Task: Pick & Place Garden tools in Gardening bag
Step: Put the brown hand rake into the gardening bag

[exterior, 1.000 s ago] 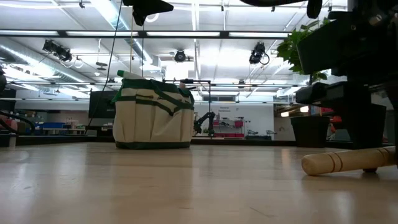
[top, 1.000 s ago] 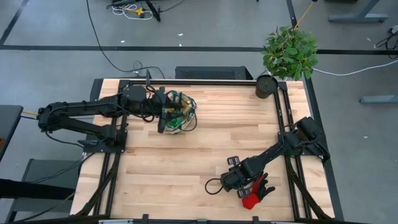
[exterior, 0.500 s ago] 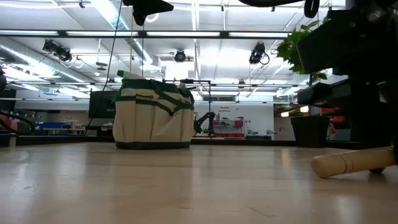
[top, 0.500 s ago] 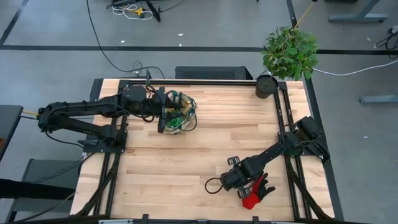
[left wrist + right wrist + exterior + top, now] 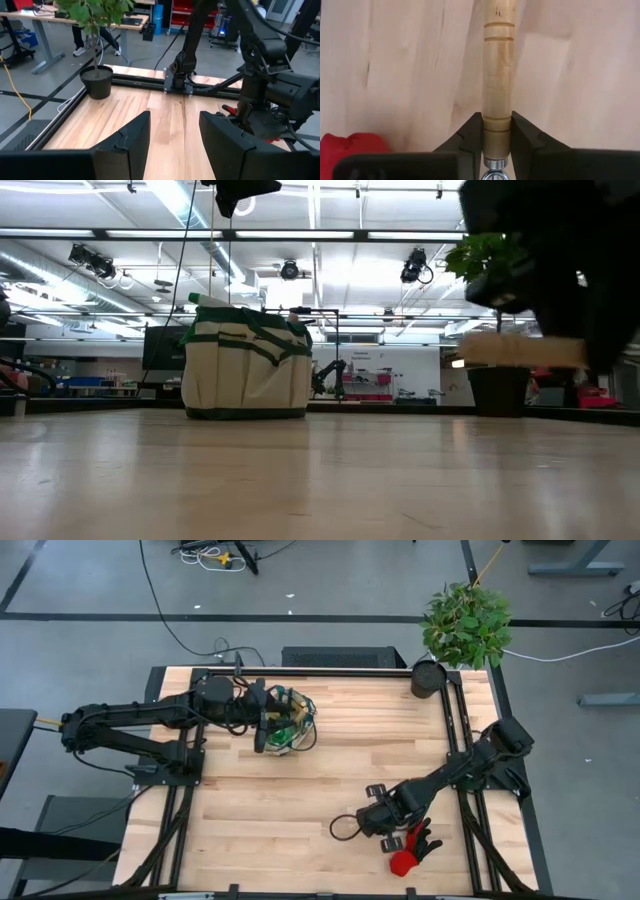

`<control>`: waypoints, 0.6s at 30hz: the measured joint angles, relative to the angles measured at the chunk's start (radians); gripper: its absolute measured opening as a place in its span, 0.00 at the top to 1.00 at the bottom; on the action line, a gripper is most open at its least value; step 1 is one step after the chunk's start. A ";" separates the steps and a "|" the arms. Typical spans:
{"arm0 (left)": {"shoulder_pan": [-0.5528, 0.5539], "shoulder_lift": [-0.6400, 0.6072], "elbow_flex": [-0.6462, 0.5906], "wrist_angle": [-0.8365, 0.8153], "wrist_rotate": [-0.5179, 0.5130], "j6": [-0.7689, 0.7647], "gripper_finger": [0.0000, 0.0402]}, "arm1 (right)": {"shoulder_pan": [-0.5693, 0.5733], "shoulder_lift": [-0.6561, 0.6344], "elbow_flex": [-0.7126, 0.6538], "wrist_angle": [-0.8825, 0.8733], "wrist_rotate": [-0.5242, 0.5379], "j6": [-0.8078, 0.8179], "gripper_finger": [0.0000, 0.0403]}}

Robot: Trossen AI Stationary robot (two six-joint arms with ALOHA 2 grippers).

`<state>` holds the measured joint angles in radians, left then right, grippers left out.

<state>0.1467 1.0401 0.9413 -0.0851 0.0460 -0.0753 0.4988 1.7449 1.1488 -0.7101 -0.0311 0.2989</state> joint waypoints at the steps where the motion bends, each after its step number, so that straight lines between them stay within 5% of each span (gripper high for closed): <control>1: 0.000 0.000 0.000 0.007 0.000 0.000 0.56 | -0.009 -0.012 0.000 0.002 0.004 -0.014 0.82; 18: 0.000 0.000 0.000 0.032 0.029 -0.002 0.56 | -0.220 -0.139 0.000 0.091 0.105 -0.049 0.84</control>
<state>0.1467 1.0401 0.9417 -0.0533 0.0750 -0.0770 0.2786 1.6060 1.1488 -0.6195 0.0739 0.2496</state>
